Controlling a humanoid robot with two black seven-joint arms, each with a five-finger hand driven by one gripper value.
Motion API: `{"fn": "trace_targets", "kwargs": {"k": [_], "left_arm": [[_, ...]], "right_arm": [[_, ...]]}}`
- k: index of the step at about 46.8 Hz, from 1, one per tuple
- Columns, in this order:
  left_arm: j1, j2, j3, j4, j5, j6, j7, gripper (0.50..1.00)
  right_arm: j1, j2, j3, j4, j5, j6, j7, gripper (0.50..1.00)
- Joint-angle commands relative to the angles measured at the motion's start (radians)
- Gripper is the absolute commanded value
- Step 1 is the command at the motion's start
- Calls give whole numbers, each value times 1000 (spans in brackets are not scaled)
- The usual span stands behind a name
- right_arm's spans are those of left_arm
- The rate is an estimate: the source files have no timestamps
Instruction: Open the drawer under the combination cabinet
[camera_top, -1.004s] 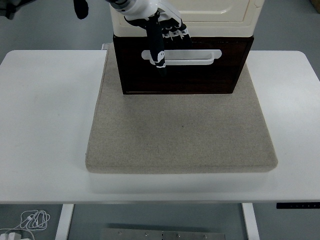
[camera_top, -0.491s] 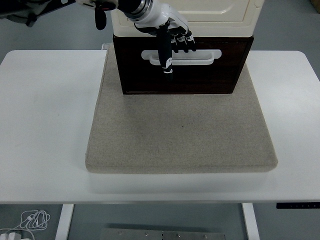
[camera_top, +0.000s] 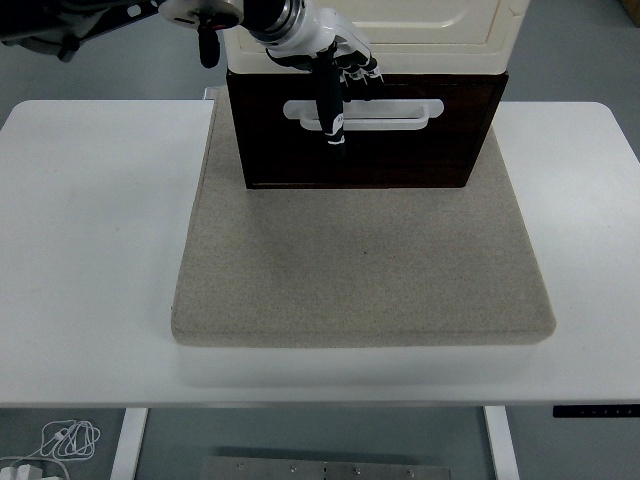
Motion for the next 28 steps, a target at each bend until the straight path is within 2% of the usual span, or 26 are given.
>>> {"fn": "trace_targets", "kwargs": {"k": [1,22,28], "left_arm": [[4,0,3,3,0,7,0,1000],[41,-14,12,5,0,30,0,1000],[48,-17,12,3,0,54,0,1000]], "right_arm": [[0,0,0,0,0,0,0,926],[0,0,0,0,0,0,0,926],[0,0,0,0,0,0,0,926]]}}
